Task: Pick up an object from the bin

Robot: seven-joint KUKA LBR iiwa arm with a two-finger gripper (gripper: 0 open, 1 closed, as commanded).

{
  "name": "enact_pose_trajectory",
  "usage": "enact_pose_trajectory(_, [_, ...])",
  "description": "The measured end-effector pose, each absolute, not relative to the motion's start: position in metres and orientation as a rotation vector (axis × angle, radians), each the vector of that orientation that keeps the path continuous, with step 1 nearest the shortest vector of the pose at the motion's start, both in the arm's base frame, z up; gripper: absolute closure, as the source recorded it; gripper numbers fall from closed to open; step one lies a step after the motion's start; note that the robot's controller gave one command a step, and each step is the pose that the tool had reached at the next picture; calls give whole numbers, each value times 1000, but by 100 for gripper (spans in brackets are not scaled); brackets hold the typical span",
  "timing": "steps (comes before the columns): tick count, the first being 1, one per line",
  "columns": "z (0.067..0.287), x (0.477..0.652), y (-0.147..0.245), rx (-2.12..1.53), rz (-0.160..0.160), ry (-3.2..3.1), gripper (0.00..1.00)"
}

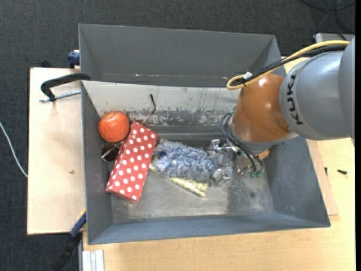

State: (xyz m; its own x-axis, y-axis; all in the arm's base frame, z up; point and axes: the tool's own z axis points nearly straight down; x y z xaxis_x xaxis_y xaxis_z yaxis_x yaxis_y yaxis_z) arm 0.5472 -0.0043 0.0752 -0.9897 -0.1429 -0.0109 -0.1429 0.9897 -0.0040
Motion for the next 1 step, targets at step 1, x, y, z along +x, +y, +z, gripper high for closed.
enact_pose_trajectory(1, [211, 556, -28, -286, 0, 3122, 100])
